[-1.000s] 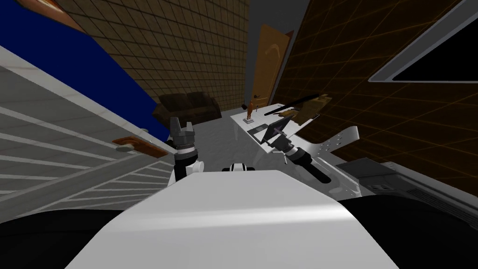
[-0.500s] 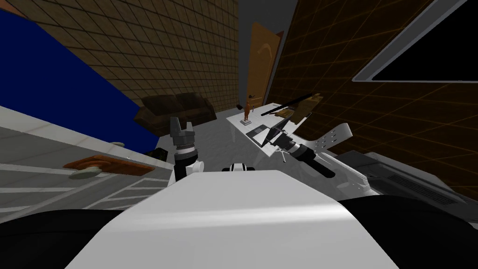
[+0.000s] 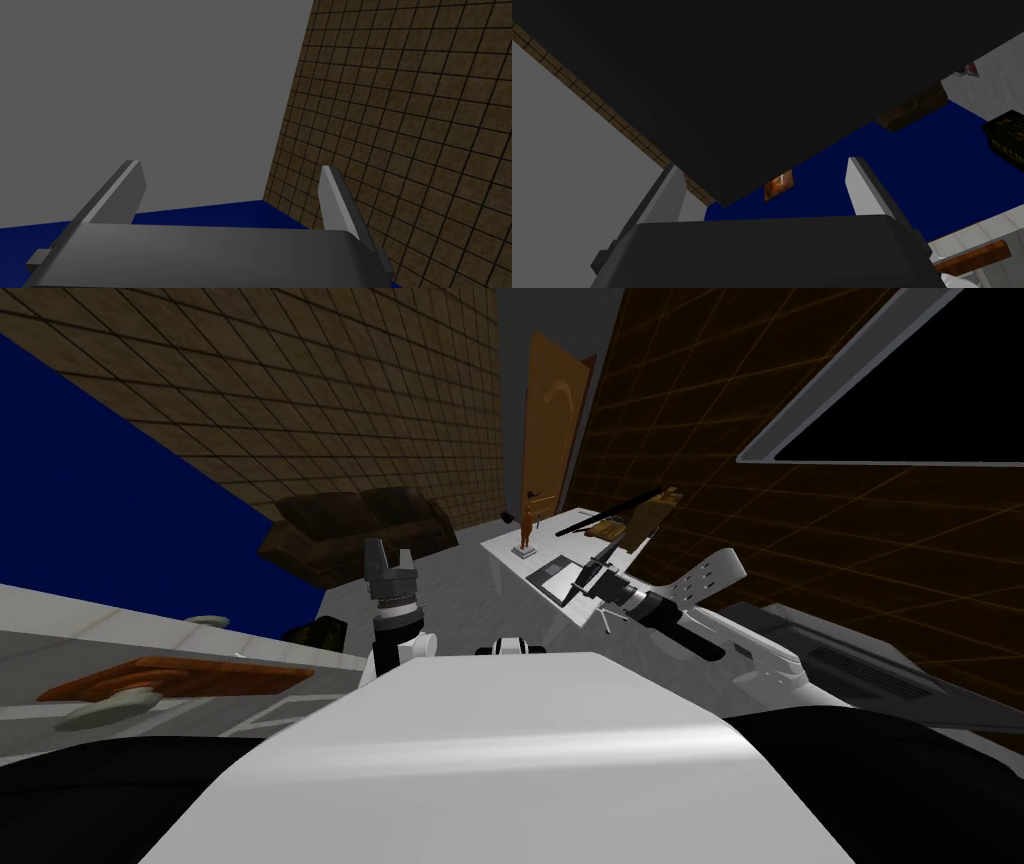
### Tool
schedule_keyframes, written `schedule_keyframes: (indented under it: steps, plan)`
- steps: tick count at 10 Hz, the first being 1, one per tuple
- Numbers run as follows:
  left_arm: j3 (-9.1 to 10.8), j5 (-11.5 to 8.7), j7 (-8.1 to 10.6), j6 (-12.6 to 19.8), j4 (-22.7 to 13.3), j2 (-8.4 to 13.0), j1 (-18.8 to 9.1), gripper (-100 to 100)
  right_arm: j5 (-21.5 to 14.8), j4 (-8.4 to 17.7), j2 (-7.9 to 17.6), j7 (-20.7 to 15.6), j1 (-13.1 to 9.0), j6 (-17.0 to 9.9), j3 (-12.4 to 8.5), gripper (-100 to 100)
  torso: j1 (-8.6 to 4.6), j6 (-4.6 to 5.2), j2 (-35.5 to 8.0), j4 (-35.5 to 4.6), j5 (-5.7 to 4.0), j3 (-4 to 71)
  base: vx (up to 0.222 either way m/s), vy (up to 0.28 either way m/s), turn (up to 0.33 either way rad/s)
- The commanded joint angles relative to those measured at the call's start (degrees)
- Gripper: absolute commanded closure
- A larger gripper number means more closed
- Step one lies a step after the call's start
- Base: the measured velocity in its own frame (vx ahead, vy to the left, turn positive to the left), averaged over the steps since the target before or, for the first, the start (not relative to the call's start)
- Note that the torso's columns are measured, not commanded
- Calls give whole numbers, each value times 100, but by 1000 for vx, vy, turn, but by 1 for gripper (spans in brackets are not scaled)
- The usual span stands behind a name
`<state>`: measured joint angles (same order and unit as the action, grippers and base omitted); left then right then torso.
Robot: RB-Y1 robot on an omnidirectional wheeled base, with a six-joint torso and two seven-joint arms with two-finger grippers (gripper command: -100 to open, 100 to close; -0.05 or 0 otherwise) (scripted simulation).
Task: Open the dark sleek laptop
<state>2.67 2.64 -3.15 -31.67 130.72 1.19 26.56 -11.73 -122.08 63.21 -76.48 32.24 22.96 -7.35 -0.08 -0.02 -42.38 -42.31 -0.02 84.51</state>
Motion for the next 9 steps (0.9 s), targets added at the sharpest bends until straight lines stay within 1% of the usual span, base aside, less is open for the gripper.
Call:
schedule_keyframes:
  steps: [1, 2, 3, 4, 5, 6, 7, 8, 9]
  plan:
    - [0, 0, 0, 0, 0, -1, 1, 0, 20, -23, 40, 27, -7, -35, -27, -100, 21, 0, 16, 3, 5, 8, 45, 52, 1]
    - [0, 0, 0, 0, 0, 0, 0, 0, 22, -26, 45, 34, -9, -46, -31, 100, 8, 2, 9, 3, 4, 7, 11, 4, -8]
    - [0, 0, 0, 0, 0, 0, 0, 0, 93, -100, 329, 140, 98, -163, -147, 100, -4, -2, 2, 11, -10, -3, 56, 14, -64]
    - [0, 0, 0, 0, 0, 0, 1, 0, 160, -174, 489, 248, 219, -278, -240, 100, 1, -1, 22, 31, -21, 2, 79, 55, -103]
    - [0, 0, 0, 0, 0, 0, 1, 0, 160, -174, 659, 248, 219, -278, -240, 100, 3, 0, 43, 35, -17, 18, 50, 58, -65]
    - [0, 0, 0, 0, 0, 0, 0, 0, 227, -249, 837, 356, 340, -392, -332, 100, 3, -14, 53, 36, -14, 27, 49, 46, -54]
    - [0, 0, 0, 0, 0, 0, 1, 0, 227, -249, 993, 356, 340, -392, -332, 100, 2, -12, 55, 34, -12, 28, 42, 27, -34]
    - [0, 0, 0, 0, 0, 0, 0, 0, 294, -323, 1183, 464, 462, -506, -425, 100, 1, -16, 52, 35, -14, 26, 53, 31, -47]
    - [0, 0, 0, 0, 0, 0, 1, 0, 294, -323, 1310, 464, 462, -506, -425, 100, 1, -7, 49, 35, -16, 22, 53, 37, -32]
